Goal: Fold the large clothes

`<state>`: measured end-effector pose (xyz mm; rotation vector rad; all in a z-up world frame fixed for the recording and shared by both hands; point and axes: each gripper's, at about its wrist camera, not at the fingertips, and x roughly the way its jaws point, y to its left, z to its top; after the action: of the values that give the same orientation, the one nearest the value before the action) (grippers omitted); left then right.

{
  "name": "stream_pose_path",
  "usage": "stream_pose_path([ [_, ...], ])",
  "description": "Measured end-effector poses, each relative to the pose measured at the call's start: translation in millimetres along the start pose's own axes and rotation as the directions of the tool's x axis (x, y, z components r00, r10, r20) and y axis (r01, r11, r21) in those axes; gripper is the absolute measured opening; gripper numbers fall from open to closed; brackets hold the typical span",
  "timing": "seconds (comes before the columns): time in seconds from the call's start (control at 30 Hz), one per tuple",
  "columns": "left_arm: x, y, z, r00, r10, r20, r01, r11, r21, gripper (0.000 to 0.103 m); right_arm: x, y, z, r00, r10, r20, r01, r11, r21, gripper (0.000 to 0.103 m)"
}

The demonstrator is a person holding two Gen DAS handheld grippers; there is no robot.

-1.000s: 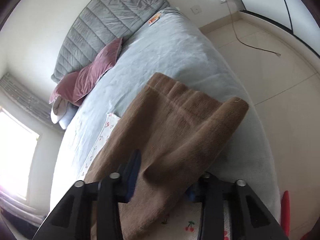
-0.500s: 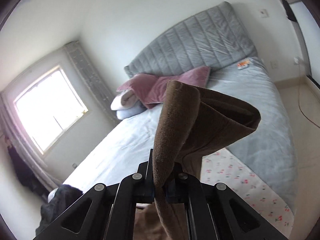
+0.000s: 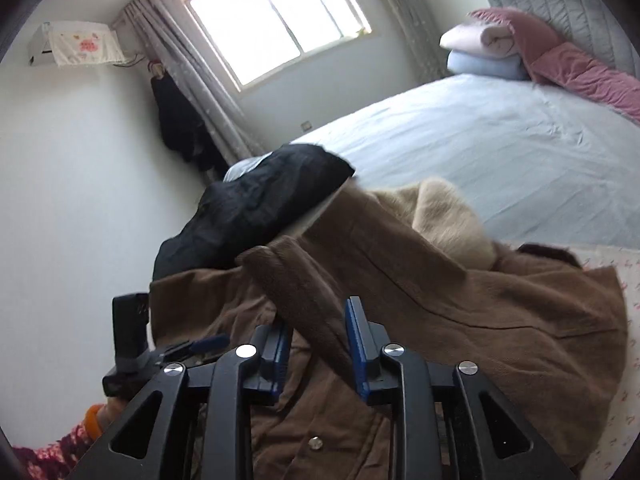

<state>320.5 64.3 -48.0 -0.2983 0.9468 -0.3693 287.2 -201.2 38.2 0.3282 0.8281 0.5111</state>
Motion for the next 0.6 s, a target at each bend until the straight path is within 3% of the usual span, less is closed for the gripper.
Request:
stream_pose_path([
  [0.07, 7.3, 7.5, 1.8, 1.0, 0.01, -0.012, -0.011, 1.0, -0.025, 0.092, 14.2, -4.4, -13.7, 0.999, 0.029, -0.032, -0.028, 0.999, 0.024, 0.047],
  [0.13, 14.3, 10.5, 5.1, 1.0, 0.009, -0.02, -0.01, 0.999, -0.039, 0.092, 11.5, -16.6, -21.3, 1.0, 0.028, -0.009, -0.028, 0.999, 0.043, 0.053],
  [0.2, 22.7, 7.0, 9.0, 1.0, 0.005, -0.027, -0.006, 0.999, -0.036, 0.091, 1.7, -35.5, -24.8, 0.999, -0.02, 0.033, 0.017, 0.996, 0.083, 0.056],
  [0.27, 34.2, -4.4, 12.9, 0.999, 0.006, -0.036, -0.007, 1.0, -0.015, 0.083, -10.4, -60.8, -29.0, 0.991, -0.12, 0.065, 0.11, 0.983, 0.144, 0.056],
  [0.4, 67.7, -41.7, 16.9, 0.998, 0.021, -0.061, -0.016, 0.997, 0.078, 0.071, -45.2, -116.2, -43.6, 0.945, -0.292, 0.145, 0.247, 0.932, 0.267, 0.056],
  [0.6, 121.9, -71.3, 21.9, 0.987, 0.139, -0.083, -0.12, 0.972, 0.2, 0.031, -89.3, -178.8, -85.0, 0.856, -0.484, 0.182, 0.373, 0.822, 0.431, 0.056],
])
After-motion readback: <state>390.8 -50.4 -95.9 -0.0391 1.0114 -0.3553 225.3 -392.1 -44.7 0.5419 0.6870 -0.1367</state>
